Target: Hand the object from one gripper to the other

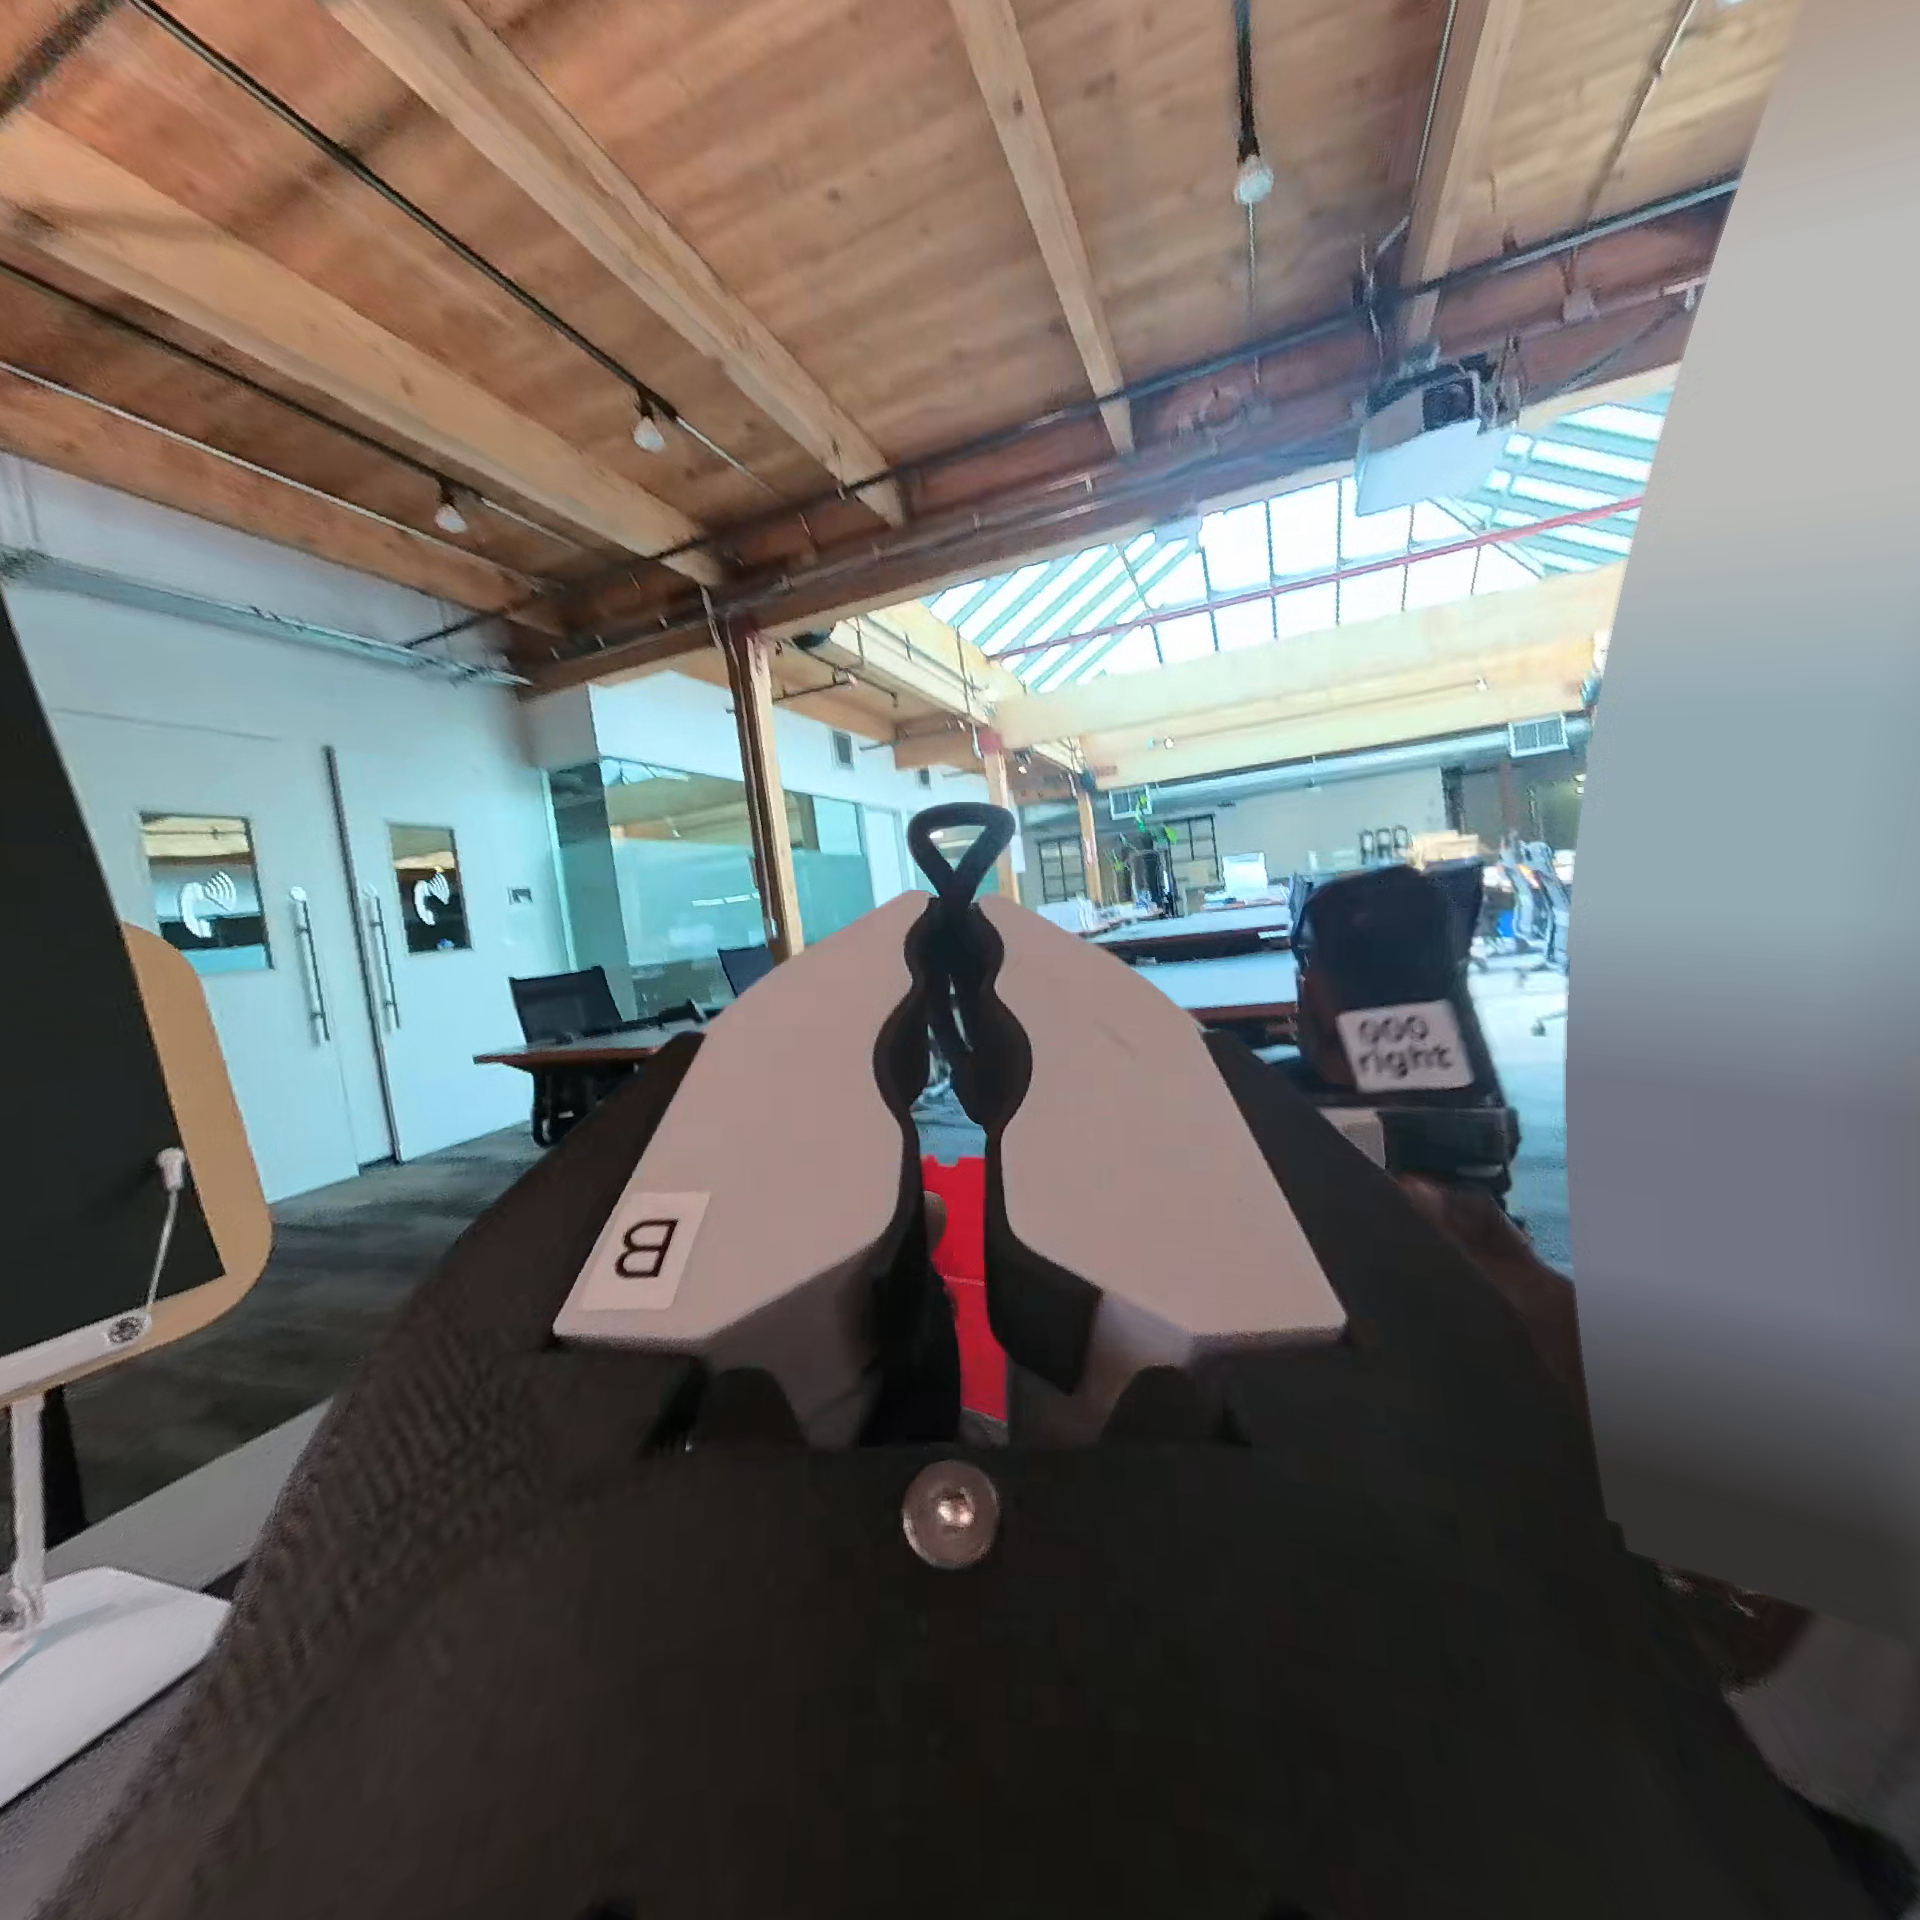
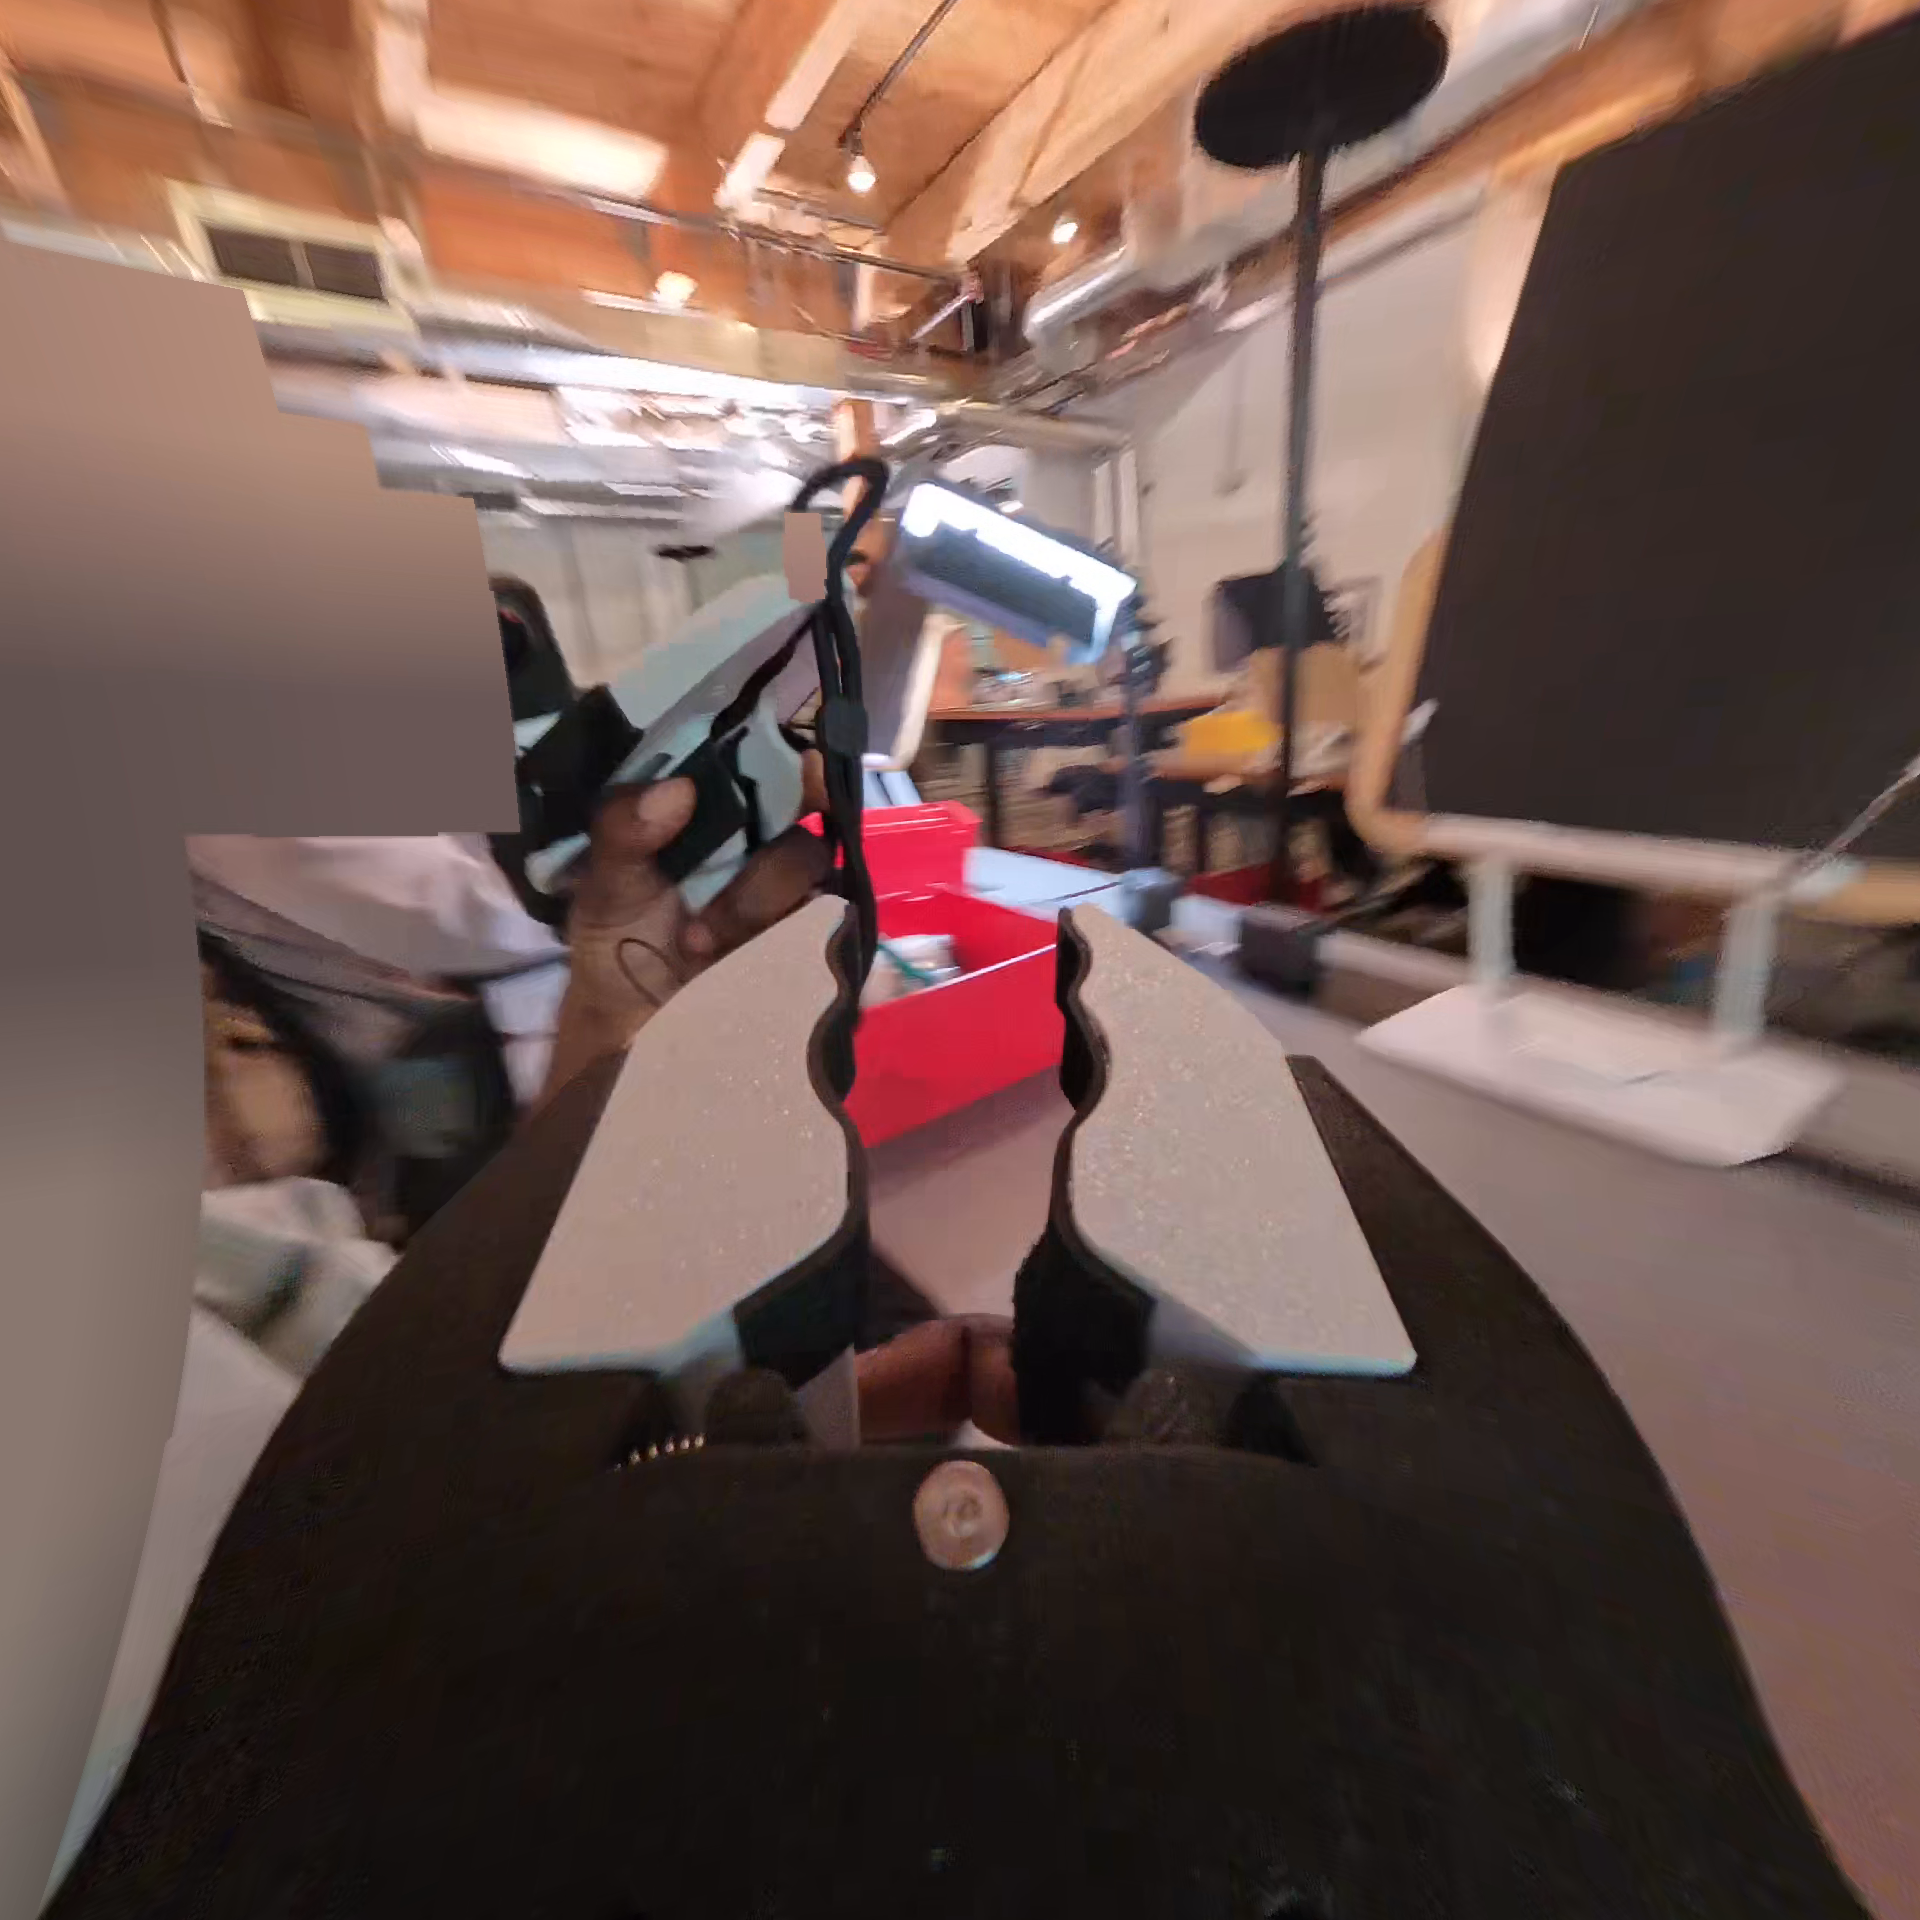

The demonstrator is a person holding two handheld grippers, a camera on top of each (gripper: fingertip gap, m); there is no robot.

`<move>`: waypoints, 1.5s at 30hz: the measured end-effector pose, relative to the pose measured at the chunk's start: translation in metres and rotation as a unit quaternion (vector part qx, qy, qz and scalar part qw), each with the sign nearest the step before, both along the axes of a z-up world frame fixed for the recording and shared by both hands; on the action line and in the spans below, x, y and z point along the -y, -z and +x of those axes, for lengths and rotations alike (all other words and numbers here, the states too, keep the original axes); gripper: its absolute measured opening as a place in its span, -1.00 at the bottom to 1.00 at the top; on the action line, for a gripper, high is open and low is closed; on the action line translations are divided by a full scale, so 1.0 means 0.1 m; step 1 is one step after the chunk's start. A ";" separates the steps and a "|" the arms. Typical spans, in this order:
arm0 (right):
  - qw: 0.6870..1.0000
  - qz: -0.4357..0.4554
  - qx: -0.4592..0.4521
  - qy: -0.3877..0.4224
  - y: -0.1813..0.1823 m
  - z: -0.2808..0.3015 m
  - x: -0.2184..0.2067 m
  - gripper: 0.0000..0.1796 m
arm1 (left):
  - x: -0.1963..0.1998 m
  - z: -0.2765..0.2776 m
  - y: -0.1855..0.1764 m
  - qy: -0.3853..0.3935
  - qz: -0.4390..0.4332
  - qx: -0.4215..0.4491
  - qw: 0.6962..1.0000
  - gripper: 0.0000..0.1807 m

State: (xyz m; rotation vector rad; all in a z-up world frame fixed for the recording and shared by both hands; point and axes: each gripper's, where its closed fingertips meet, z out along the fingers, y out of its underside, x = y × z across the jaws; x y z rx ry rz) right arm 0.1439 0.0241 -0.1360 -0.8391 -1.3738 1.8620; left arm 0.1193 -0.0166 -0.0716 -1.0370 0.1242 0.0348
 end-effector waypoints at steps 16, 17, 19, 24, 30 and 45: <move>0.983 -0.115 0.088 -0.108 0.34 -0.19 0.39 -0.89 | 0.01 0.03 -0.03 -0.020 0.016 -0.003 1.000 -0.96; 0.989 -0.092 0.076 -0.089 0.32 -0.19 0.35 -0.90 | 0.02 0.02 -0.03 -0.016 0.012 0.001 1.000 -0.95; 0.998 -0.029 0.042 -0.034 0.29 -0.20 0.23 -0.92 | 0.06 -0.02 -0.04 -0.005 0.004 0.005 1.000 -0.88; 0.956 0.216 -0.084 0.177 0.13 -0.18 -0.17 -0.92 | 0.37 -0.27 -0.17 -0.004 0.035 0.042 0.998 -0.66; 0.800 0.472 -0.215 0.300 0.04 -0.05 -0.16 -0.92 | 0.36 -0.26 -0.07 0.007 -0.024 0.030 0.999 -0.66; 0.663 0.585 -0.322 0.338 0.01 0.10 0.01 -0.92 | -0.40 0.50 0.70 0.088 -0.235 -0.112 0.961 -0.85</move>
